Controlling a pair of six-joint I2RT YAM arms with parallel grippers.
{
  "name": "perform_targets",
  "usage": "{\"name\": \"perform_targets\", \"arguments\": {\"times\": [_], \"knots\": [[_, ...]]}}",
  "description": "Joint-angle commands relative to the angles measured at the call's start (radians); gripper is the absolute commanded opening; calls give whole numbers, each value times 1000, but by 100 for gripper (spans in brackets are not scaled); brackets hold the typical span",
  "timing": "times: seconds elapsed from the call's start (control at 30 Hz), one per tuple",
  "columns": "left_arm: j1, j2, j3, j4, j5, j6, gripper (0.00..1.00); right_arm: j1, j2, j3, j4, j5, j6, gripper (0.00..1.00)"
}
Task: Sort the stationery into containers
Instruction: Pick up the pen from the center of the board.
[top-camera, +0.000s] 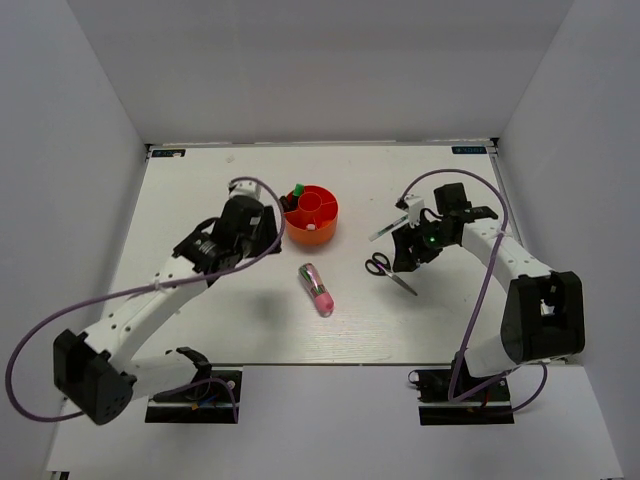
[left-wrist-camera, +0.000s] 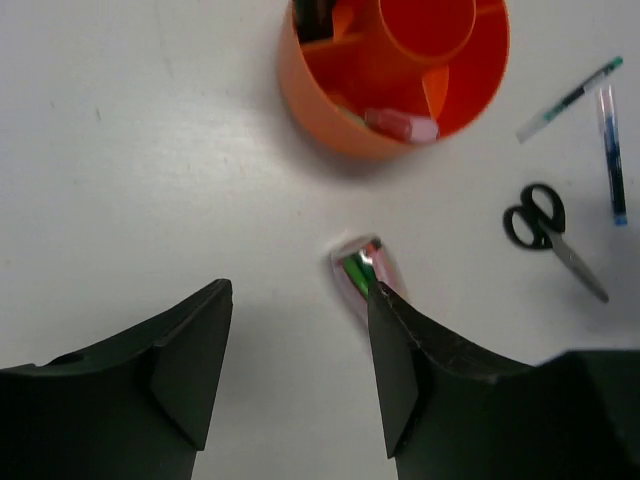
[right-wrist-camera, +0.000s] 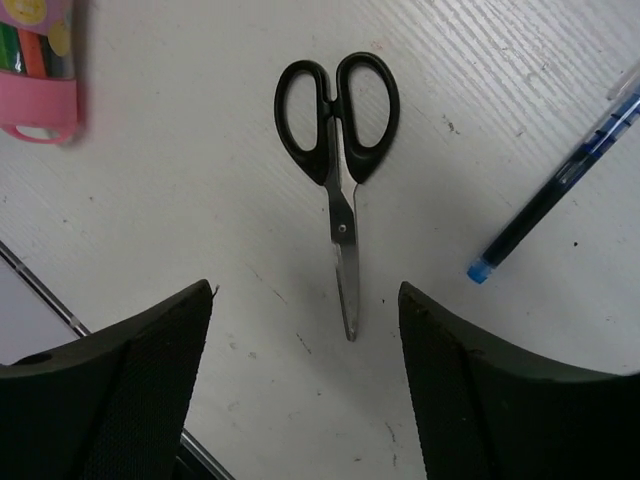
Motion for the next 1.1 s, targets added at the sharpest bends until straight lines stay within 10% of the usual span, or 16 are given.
{"name": "perform_targets", "arguments": {"times": [0.0,0.23,0.37,0.6,1.07], "knots": [[-18,-96,-143,-116,66,-57,67,1,-3,62,-33,-43,-25,78],[-40,-171,-260,-115,97,-28,67,-2,6,6,135,116,18,85],[-21,-228,-329,-134,68,83,67,-2,98,68,177,230,114,58],[23,-428,-455,-120,42,155,38,2,311,237,149,391,203,46],[28,-519,-481,-148,26,176,44,16,555,397,128,459,214,42]]}}
